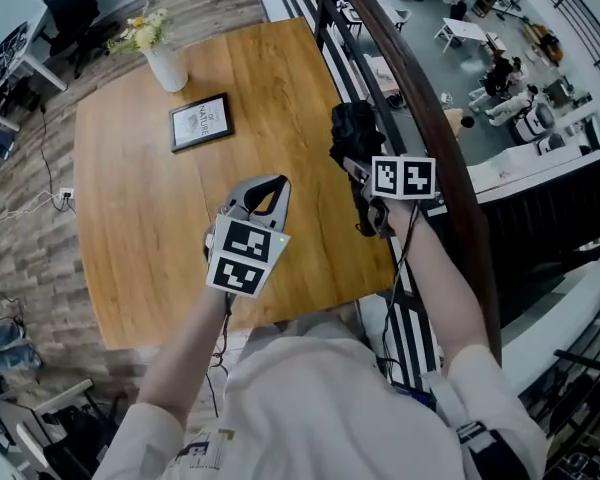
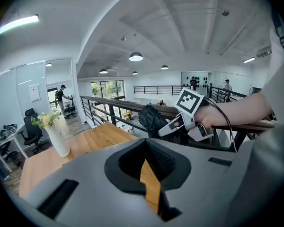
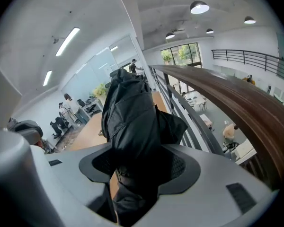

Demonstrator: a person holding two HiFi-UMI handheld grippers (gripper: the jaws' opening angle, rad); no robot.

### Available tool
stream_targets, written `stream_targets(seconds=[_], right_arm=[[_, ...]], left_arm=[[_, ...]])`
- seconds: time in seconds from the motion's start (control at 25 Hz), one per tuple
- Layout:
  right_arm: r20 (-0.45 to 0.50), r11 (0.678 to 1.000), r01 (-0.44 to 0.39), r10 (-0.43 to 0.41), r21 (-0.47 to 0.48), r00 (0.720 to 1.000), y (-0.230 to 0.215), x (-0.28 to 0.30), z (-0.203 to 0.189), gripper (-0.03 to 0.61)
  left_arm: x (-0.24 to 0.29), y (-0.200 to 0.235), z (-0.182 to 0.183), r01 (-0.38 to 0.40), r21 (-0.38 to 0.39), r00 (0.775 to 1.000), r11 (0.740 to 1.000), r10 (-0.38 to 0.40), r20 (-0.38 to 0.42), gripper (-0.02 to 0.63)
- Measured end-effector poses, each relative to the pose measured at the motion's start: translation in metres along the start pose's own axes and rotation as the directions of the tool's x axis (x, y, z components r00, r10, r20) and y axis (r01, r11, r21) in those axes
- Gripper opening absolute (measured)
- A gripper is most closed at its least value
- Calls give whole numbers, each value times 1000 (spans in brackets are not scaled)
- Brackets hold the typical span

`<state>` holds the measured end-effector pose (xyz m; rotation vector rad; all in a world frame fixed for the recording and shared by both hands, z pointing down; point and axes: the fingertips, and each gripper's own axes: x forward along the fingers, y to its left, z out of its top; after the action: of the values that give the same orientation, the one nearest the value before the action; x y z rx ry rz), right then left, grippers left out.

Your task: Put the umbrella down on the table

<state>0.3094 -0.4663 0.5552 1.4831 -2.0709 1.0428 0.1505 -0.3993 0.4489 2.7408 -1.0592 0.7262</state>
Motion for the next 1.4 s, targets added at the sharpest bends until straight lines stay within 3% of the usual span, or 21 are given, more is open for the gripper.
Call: stream_targets(seconds=[0.32, 0.64, 0.8, 1.04, 1.32, 1.4], right_arm=[[-127, 998, -1, 9, 60, 992, -34, 66, -17, 270], [-240, 993, 61, -34, 106, 970, -77, 123, -48, 270], [-260, 986, 44, -1, 160, 966, -85, 137, -58, 270], [-295, 987, 20, 28, 158, 955, -88, 154, -71, 278], [-260, 991, -42, 75, 128, 963, -81, 154, -65, 315], [-231, 986, -50, 87, 162, 969, -80, 151, -61, 317]], left_arm=[[43, 10, -12, 3, -93, 999, 996, -8, -51, 17], [59, 21, -47, -17, -188, 993, 982, -5, -114, 17], [62, 20, -60, -14, -192, 989, 981, -14, -144, 17], [57, 22, -73, -23, -212, 983, 977, -16, -184, 17], [64, 18, -66, 4, -208, 984, 978, -42, -176, 17], [61, 17, -62, 9, -212, 985, 977, -45, -165, 17]])
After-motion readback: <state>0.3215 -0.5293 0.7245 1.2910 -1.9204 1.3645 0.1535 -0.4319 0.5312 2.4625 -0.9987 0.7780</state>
